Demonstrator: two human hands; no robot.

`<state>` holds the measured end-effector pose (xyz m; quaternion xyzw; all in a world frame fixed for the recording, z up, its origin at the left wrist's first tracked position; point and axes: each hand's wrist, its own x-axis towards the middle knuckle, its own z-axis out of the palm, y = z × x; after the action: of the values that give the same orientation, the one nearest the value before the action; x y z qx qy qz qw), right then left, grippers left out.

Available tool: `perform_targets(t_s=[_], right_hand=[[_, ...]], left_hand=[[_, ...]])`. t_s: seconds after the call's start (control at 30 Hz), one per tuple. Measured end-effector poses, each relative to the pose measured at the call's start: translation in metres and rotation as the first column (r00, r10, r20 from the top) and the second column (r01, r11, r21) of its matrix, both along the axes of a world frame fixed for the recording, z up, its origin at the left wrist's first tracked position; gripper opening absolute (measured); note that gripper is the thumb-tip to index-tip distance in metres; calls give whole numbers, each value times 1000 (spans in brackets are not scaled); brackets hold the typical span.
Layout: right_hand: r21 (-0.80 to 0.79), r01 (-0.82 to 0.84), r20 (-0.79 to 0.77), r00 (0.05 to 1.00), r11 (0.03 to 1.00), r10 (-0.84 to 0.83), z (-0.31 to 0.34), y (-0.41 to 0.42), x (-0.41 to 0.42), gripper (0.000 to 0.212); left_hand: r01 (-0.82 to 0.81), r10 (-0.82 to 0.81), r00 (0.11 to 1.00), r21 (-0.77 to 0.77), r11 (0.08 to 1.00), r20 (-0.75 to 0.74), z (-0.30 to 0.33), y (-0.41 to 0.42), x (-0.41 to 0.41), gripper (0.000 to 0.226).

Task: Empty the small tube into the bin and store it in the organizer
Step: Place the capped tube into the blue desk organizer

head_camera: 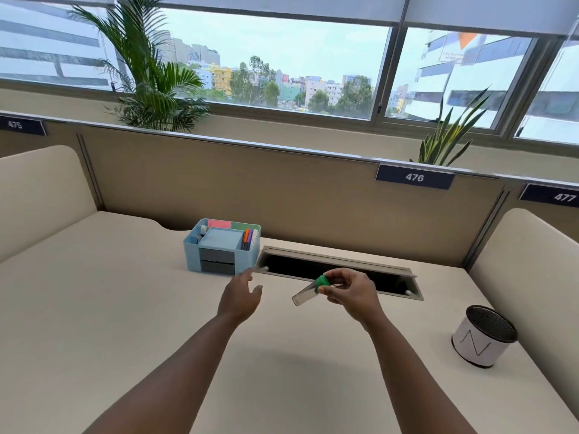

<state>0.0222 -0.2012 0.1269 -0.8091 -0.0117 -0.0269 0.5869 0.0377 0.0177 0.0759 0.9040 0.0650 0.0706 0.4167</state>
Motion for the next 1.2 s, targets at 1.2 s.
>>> perform_targets(t_s=[1.2], right_hand=[[-123,169,358,927,978,-115,-51,294,188,25]], left_hand=[[40,-51,998,331,943,25,-90,217,144,76]])
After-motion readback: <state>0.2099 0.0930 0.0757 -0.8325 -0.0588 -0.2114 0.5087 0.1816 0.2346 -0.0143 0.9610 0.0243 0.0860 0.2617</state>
